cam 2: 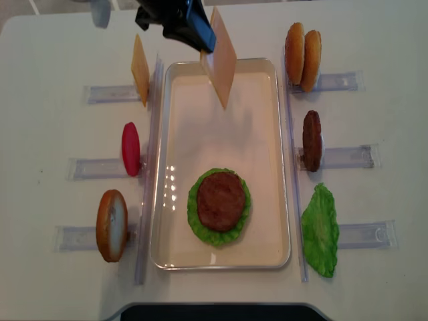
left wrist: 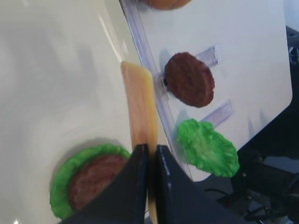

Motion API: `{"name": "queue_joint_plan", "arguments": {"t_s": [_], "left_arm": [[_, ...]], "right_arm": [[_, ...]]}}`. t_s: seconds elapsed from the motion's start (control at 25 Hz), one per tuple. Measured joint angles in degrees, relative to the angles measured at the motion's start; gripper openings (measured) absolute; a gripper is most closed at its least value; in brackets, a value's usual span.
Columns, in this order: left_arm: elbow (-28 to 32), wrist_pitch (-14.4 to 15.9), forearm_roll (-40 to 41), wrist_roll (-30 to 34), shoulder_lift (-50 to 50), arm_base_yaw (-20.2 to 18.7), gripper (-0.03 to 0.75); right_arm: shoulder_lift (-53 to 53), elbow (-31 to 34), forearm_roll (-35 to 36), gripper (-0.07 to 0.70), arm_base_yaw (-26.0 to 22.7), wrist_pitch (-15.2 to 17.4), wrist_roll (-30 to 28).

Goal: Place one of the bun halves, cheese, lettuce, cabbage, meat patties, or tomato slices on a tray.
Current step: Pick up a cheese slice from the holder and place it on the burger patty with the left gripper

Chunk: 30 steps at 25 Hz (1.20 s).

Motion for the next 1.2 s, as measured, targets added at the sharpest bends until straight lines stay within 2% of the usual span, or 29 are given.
{"name": "queue_joint_plan", "arguments": {"t_s": [0.16, 0.36, 0.68, 0.92, 1.12, 1.2], "left_arm": [[9.7, -1.2, -0.2, 1.9, -4.1, -0.5, 0.016], [22.0, -8.7, -0.8, 2.9, -12.3, -0.7, 0.016], [39.5, -18.4, -6.0, 7.5, -20.8, -1.2, 0.016], [44.9, -26.9, -14.5, 13.7, -21.1, -6.0, 0.016], [45.2, -29.8, -16.4, 14.9, -19.2, -8.4, 0.016], [45.2, -30.1, -16.5, 15.0, -18.0, -9.1, 0.016]], "right_arm": [[0.0, 0.0, 0.0, 0.398, 0.0, 0.0, 0.0], [0.0, 0.0, 0.0, 0.398, 0.0, 0.0, 0.0], [0.0, 0.0, 0.0, 0.398, 0.0, 0.0, 0.0], [0.0, 0.0, 0.0, 0.398, 0.0, 0.0, 0.0], [0.0, 0.0, 0.0, 0.398, 0.0, 0.0, 0.0], [0.0, 0.0, 0.0, 0.398, 0.0, 0.0, 0.0]]}}
